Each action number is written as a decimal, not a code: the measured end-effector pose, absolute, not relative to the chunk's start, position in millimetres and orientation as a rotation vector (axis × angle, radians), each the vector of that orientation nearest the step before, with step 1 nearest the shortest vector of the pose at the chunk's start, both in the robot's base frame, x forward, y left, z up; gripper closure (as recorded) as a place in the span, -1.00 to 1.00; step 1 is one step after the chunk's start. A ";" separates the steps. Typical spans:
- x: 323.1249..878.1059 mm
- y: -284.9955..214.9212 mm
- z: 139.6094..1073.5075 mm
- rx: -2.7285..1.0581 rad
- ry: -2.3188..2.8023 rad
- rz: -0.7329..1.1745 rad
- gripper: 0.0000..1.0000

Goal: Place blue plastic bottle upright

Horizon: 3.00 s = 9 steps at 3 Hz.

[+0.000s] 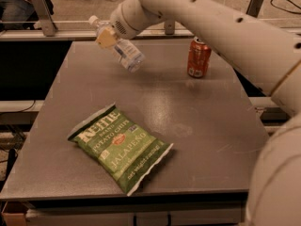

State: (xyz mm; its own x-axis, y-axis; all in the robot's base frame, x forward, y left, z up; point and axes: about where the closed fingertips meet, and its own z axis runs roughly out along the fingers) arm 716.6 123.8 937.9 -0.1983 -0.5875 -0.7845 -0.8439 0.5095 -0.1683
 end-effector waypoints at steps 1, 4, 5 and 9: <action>715.4 107.7 954.6 -1.106 1.752 0.569 1.00; 693.2 71.8 973.5 -1.184 1.398 0.735 1.00; 693.5 71.8 971.5 -1.173 1.389 0.758 1.00; 619.3 -49.0 990.9 -0.992 1.244 0.870 1.00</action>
Offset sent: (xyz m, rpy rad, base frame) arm -0.0164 -0.0675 0.0452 0.4372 -0.2952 0.3477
